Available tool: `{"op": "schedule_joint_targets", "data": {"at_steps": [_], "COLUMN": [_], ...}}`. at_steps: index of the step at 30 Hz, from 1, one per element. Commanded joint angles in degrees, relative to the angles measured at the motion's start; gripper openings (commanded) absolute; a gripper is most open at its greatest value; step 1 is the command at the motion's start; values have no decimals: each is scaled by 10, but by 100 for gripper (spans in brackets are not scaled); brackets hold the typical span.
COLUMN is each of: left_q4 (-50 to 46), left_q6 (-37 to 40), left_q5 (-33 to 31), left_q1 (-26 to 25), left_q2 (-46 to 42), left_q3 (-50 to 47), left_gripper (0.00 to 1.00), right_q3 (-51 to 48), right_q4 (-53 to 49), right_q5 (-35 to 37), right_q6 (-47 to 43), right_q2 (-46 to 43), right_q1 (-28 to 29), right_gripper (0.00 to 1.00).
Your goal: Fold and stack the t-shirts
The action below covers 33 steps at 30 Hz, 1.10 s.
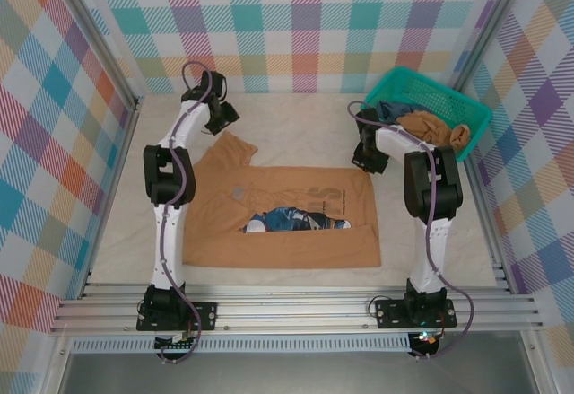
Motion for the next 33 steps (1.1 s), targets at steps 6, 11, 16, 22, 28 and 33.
{"op": "schedule_joint_targets", "data": {"at_steps": [6, 11, 16, 22, 28, 33], "left_q4": [-19, -35, -26, -33, -47, -62], "left_q6": [34, 44, 45, 42, 47, 35], "left_q5": [-57, -75, -54, -41, -42, -66], "left_q1": [3, 3, 0, -4, -10, -14], "left_q2": [41, 55, 67, 79, 81, 60], "left_q3": [44, 48, 48, 49, 48, 55], "left_gripper": [52, 51, 50, 38, 19, 0], "right_q3": [15, 9, -3, -9, -6, -12], "right_q4": [-39, -37, -34, -32, -30, -16], "right_q5": [-12, -19, -23, -27, -30, -46], "right_q6": [-20, -22, -24, -21, -22, -31], "right_q2": [8, 2, 0, -5, -9, -19], "right_q1": [0, 1, 1, 0, 0, 0], "right_gripper": [3, 2, 2, 2, 2, 1]}}
